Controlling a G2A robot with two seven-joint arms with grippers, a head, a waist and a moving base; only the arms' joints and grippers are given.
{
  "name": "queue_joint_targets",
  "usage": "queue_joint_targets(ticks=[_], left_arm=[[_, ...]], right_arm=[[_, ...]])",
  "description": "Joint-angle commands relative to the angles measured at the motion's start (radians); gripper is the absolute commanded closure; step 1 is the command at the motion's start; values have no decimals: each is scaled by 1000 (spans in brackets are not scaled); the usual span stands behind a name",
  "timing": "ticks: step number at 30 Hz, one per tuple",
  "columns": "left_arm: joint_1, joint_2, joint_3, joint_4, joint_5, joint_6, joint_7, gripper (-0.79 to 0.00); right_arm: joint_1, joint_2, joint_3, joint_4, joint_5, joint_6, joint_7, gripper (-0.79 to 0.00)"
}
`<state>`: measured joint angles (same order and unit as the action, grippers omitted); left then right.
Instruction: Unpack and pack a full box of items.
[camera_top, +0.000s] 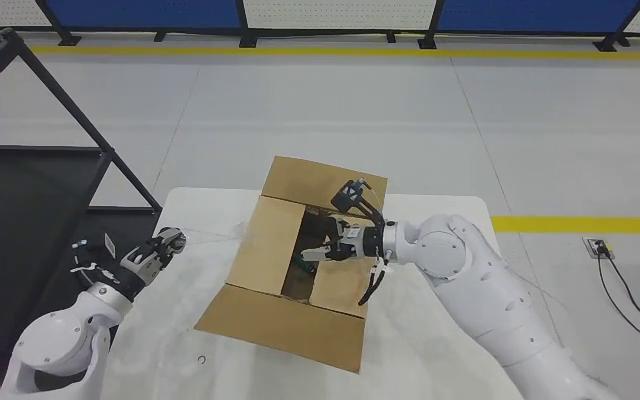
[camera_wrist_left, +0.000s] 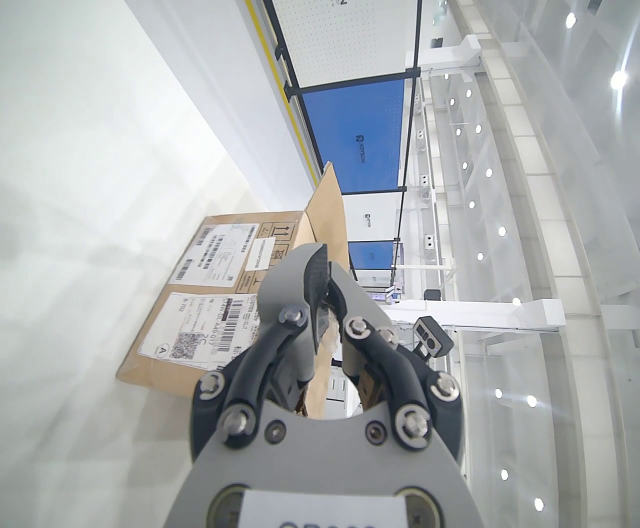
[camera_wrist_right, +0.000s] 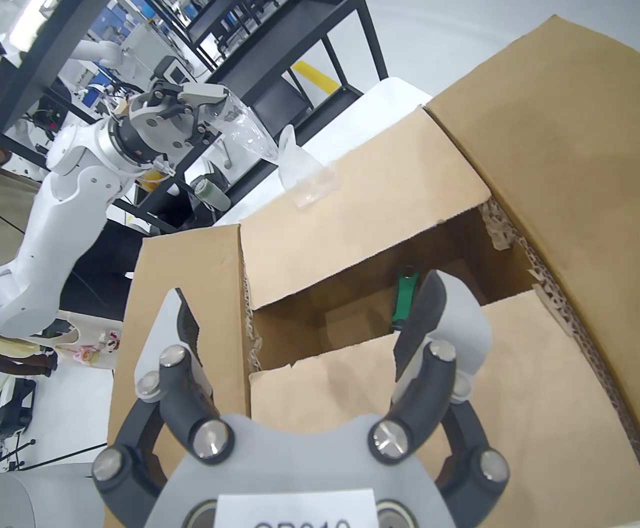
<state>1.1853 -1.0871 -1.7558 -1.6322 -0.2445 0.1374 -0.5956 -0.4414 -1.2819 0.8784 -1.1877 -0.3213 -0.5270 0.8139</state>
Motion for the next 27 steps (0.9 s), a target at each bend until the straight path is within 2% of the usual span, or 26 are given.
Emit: queue_joint_targets(ticks=[1,8,12,16,18,27], left_arm=[[0,0,1,0,1,1,0,0],[0,0,1,0,1,1,0,0],[0,0,1,0,1,1,0,0],[0,0,1,0,1,1,0,0],[0,0,1,0,1,1,0,0],[0,0,1,0,1,1,0,0]], right_arm=[[-1,0,1,0,1,-2,-1,-785],[-9,-13,-41,-32,-16,-7,-29,-785],[30,-43,-124,-45,-150,12,-109,-785],[61,-83,-224,-62,-364,172,-224,-785],[72,-100,-251,-51,-408,247,-251,-785],[69,-100,-251,-53,-409,247,-255,-785]])
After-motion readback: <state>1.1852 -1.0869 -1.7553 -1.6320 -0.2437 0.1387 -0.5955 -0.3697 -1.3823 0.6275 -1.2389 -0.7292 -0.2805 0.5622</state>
